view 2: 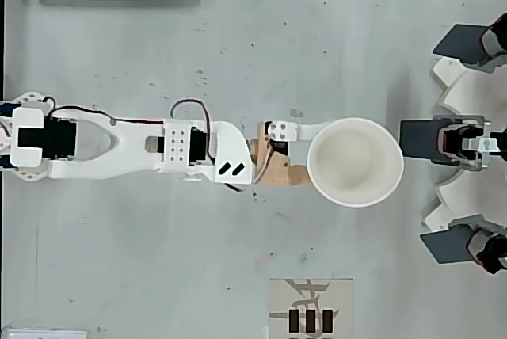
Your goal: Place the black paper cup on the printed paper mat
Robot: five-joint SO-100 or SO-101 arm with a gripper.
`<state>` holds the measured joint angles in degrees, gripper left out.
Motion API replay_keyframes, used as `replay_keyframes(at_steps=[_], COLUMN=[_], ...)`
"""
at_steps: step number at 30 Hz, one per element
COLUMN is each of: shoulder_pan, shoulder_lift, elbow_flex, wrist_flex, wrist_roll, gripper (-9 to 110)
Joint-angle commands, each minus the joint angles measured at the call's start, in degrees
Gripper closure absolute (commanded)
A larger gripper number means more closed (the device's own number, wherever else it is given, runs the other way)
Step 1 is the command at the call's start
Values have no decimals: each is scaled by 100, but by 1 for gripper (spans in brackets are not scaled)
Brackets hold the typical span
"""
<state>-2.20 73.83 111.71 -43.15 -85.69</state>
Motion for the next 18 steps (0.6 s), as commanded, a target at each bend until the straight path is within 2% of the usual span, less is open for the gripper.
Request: replay_keyframes(at_steps=[1,18], shoulder_pan=[-114,-264], shoulder_lift=[492,747], elbow_flex=[-35,369], wrist_flex=[-105,-211], wrist_roll=[62,79], gripper=[96,96])
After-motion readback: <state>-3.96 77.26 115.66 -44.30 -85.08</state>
